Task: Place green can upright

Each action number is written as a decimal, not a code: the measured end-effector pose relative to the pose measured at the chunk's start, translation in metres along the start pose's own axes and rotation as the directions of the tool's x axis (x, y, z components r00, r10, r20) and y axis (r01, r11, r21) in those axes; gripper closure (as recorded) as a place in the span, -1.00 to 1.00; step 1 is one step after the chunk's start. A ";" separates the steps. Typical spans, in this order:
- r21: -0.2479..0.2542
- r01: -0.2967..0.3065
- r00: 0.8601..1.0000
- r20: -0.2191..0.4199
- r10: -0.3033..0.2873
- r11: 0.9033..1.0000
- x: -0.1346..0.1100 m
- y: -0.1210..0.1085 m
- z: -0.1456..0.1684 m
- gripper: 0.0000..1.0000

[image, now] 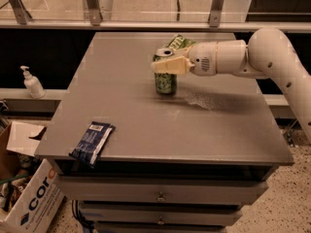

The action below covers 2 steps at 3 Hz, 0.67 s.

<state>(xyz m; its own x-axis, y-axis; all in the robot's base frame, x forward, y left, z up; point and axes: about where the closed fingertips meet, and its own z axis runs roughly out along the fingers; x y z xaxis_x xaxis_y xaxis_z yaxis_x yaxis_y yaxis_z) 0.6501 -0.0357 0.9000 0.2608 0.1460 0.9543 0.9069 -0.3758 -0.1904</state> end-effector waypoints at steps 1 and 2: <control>0.013 0.003 1.000 0.001 -0.003 1.000 -0.002 0.003 -0.010 -1.00; 0.020 0.007 1.000 -0.004 -0.007 1.000 0.000 0.006 -0.017 -1.00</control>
Offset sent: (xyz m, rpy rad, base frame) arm 0.0007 -0.0349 0.0066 0.0114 -0.0184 0.0178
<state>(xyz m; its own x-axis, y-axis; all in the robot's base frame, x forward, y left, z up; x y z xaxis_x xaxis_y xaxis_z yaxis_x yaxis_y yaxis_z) 0.6494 -0.0536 0.9028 0.2528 0.1446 0.9566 0.9153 -0.3562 -0.1880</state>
